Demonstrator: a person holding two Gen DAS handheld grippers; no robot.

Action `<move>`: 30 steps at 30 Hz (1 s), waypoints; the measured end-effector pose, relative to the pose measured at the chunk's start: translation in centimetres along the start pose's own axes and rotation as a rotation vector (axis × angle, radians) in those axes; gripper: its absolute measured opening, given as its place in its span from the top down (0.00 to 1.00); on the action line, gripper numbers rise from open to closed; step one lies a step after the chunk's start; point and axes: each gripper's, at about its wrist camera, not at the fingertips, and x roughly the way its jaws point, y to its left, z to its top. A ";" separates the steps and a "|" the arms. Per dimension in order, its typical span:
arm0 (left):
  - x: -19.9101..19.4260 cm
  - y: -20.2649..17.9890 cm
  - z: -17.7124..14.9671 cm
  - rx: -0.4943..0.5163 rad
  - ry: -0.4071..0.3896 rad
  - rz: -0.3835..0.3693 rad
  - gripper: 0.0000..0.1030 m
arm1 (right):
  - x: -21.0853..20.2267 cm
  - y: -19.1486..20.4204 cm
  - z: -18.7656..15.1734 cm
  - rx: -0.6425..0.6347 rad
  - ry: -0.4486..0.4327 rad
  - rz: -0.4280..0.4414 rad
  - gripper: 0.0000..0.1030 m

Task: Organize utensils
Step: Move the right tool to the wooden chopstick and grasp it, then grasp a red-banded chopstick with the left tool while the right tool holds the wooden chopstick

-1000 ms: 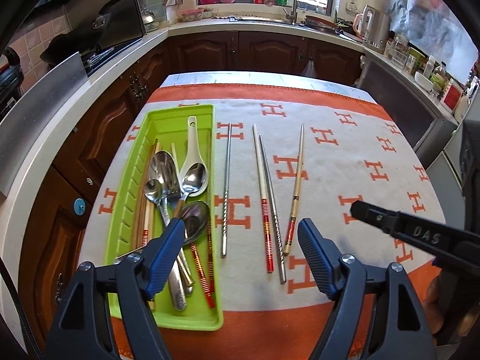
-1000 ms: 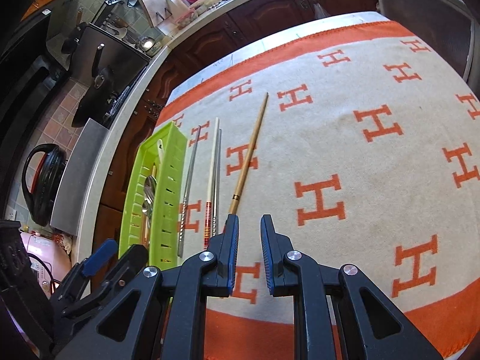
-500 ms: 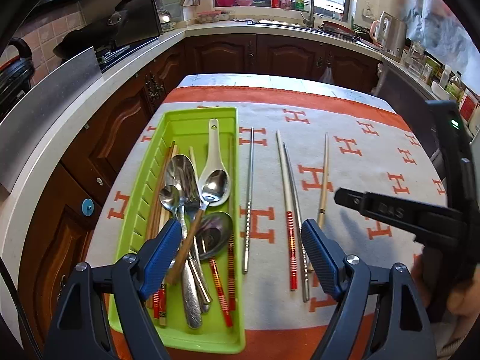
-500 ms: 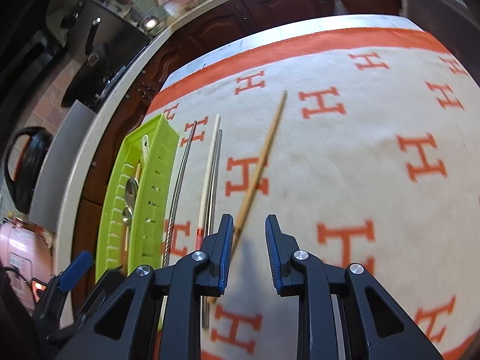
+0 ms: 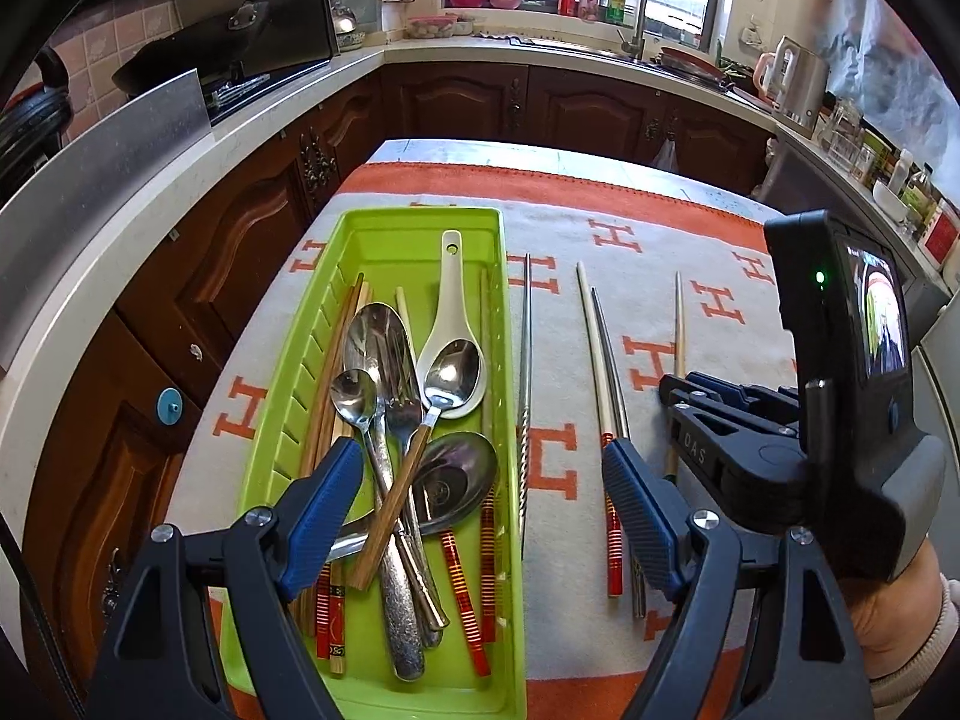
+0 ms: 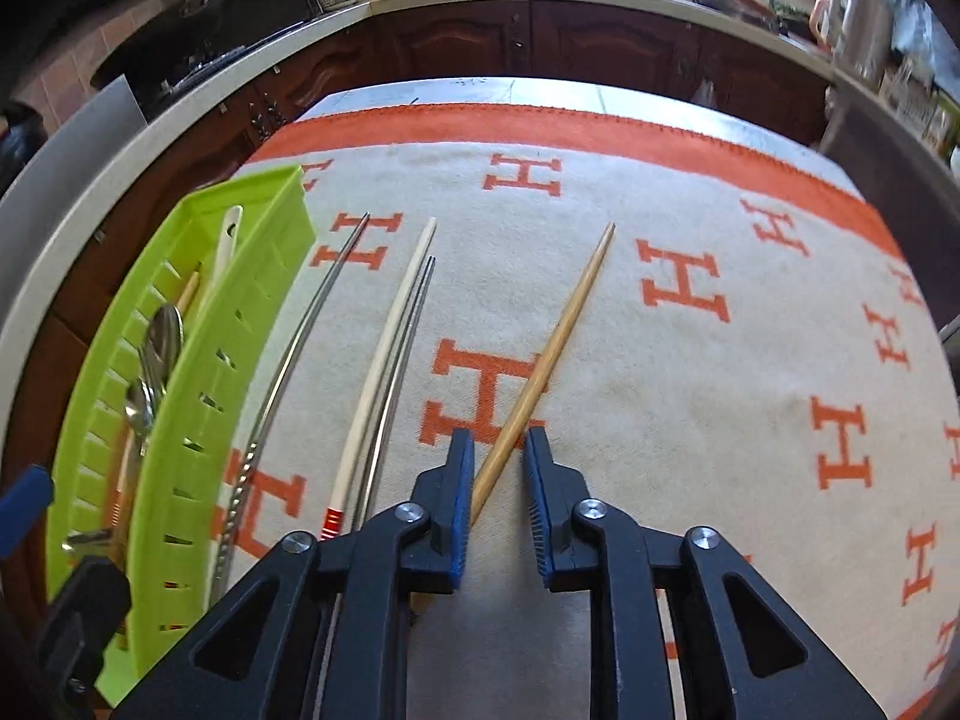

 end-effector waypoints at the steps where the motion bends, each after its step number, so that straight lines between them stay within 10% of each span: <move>1: 0.0 0.0 0.0 -0.001 0.001 0.000 0.22 | 0.1 0.0 0.0 -0.003 -0.005 -0.002 0.87; 18: 0.1 -2.3 0.8 0.064 0.056 -0.070 0.24 | -1.8 -8.7 -2.6 0.318 0.045 0.264 0.94; 30: 5.9 -6.1 2.5 0.100 0.303 -0.210 0.89 | -4.5 -13.0 -5.3 0.397 0.007 0.334 0.94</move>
